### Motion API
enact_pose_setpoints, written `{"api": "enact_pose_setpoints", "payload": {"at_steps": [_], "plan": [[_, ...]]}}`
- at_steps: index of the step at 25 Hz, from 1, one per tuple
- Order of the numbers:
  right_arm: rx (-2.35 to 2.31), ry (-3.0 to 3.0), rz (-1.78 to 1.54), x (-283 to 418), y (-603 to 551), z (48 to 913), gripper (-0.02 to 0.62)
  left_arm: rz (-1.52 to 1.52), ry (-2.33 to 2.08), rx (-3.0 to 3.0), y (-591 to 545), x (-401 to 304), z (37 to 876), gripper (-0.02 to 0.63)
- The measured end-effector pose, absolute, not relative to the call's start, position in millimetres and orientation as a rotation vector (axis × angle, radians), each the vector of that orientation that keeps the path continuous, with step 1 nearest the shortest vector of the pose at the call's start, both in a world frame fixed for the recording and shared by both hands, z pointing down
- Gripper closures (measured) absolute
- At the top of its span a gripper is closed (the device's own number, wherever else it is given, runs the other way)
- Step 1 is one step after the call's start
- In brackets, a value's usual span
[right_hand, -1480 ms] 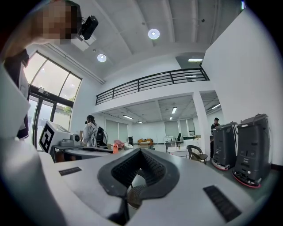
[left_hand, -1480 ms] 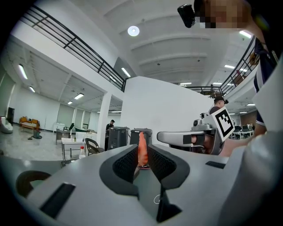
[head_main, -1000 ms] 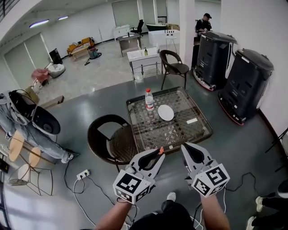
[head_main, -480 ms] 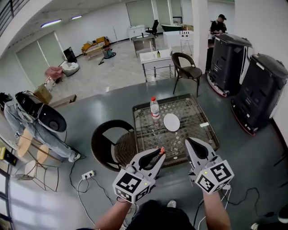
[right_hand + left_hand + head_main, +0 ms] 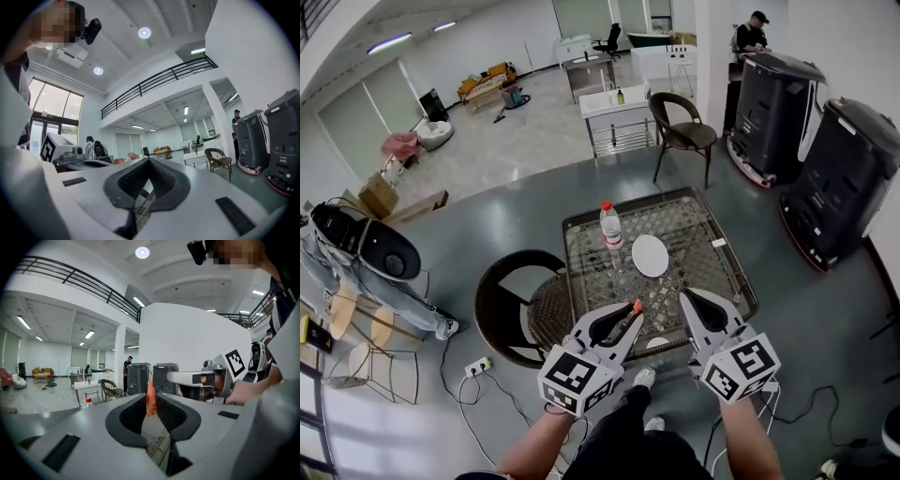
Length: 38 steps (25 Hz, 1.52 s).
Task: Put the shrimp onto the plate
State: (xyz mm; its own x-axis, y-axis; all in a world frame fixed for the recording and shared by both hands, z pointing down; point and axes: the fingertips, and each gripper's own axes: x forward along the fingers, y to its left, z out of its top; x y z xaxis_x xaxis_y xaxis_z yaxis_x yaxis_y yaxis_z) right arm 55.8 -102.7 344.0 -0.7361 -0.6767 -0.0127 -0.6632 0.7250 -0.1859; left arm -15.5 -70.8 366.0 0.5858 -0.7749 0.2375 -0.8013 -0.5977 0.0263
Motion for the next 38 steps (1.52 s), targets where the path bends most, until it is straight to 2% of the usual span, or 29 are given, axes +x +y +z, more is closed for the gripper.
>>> {"api": "enact_pose_setpoints", "payload": {"at_steps": [20,38], "plan": [[-1.459,2.961,-0.609,48,-273,514,0.591,0.607,-1.130,2.585,-274,-27,536,0.538],[-1.599,2.966,-0.814,42,-328,582,0.591,0.980,-0.874,2.445,-363,-15,678,0.538]]}}
